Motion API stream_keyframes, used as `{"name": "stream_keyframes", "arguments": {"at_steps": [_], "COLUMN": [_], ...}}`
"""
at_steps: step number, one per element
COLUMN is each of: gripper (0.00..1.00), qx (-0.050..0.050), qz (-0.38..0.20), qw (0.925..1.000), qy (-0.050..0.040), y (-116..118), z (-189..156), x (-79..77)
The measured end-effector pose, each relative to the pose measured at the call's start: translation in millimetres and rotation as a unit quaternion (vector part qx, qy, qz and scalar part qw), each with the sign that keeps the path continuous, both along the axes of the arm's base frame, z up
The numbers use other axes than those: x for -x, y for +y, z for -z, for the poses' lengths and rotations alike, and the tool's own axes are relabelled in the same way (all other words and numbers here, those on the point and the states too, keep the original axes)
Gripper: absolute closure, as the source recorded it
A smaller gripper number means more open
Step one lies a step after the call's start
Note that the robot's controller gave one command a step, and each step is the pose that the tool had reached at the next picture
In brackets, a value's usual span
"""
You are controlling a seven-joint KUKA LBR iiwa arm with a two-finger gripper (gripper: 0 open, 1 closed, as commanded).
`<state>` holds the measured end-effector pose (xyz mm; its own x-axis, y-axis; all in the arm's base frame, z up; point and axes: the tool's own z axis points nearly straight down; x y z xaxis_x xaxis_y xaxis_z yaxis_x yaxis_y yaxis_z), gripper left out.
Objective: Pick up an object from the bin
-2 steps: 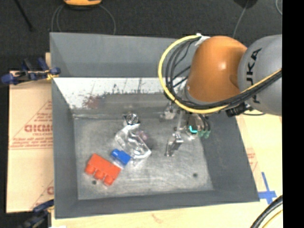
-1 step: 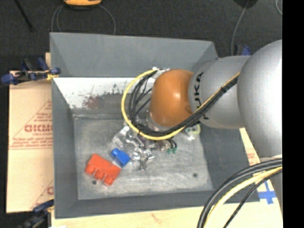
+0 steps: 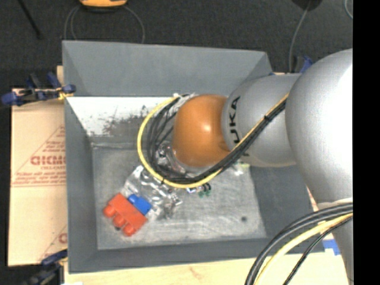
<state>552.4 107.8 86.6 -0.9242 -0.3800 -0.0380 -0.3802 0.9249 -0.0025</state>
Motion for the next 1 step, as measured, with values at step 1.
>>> {"name": "stream_keyframes", "arguments": {"at_steps": [1], "gripper": [1.0], "qx": [0.0], "qz": [-0.001], "qw": [1.0], "qy": [-0.0002], "y": [0.6], "z": [-0.5], "x": [-0.1]}}
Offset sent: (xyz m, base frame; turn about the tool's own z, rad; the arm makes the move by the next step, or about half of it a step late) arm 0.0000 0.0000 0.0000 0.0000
